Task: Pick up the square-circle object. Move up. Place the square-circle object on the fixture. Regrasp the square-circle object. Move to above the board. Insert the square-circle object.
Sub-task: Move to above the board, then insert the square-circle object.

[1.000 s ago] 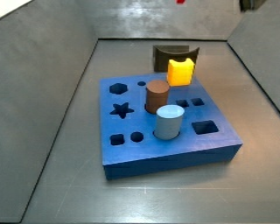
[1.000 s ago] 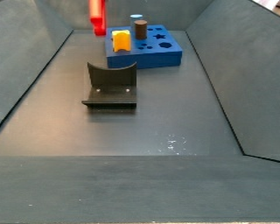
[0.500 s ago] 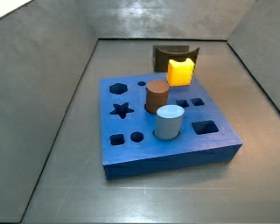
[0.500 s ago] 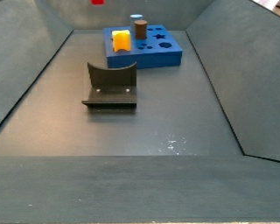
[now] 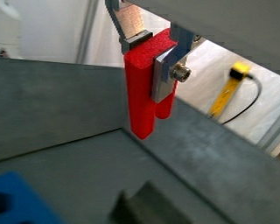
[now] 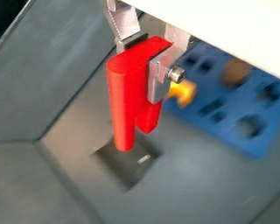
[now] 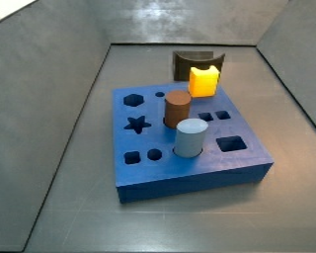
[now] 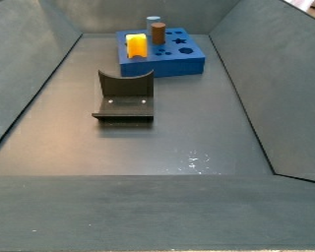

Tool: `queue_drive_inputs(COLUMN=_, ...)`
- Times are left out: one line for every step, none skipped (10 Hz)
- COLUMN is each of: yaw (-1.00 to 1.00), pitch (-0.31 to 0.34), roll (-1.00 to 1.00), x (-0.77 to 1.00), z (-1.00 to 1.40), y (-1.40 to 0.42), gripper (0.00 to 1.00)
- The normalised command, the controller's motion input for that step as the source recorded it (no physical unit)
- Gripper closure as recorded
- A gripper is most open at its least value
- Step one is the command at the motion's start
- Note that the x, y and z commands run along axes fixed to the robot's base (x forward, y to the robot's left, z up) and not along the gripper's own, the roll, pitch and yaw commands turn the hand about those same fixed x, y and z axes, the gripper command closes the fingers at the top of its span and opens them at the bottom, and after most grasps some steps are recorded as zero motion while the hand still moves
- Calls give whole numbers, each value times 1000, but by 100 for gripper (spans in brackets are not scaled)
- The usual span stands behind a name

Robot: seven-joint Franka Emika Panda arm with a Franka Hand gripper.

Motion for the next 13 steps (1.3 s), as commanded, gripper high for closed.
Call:
queue_drive_inputs(yaw=-80, pitch=-38, roll=-1000, x=-636, z=218, y=-1000, gripper=100)
queue_drive_inputs(yaw=-81, pitch=-40, roll=-1000, x=-658, z=216, y=-1000, gripper=100)
queue_drive_inputs(yaw=-79, pitch=-42, roll=-1000, x=-648, z=200, y=-928, gripper=100)
queue_drive_inputs(yaw=-79, pitch=-48, roll=-1000, x=-470, z=137, y=-627, gripper=100)
queue_drive_inputs(yaw=-72, pitch=-50, roll=-982, x=-296, z=70, y=-350, gripper=100)
queue_drive_inputs(yaw=-57, pitch=-33, roll=-764, x=-177, z=32, y=-182, gripper=100)
queue_drive_inputs(yaw=-29, pitch=-22, roll=-470, x=-100, z=27, y=-86, gripper=100)
queue_drive_inputs(yaw=-15, pitch=-24, roll=-290, x=-61, z=8, y=-40, gripper=100)
queue_drive_inputs(yaw=0, pitch=-4, roll=0, x=-140, z=0, y=0, gripper=100)
queue_drive_inputs(yaw=0, pitch=0, roll=31, x=0, z=0, y=-31, gripper=100)
queue_drive_inputs(yaw=0, pitch=0, roll=0, x=126, z=-180, y=-186, gripper=100)
queue_drive_inputs(yaw=-1000, pitch=0, roll=-46, x=49, z=-531, y=0, gripper=100)
queue_drive_inputs(yaw=-1000, pitch=0, roll=0, x=0, z=-654, y=0, gripper=100)
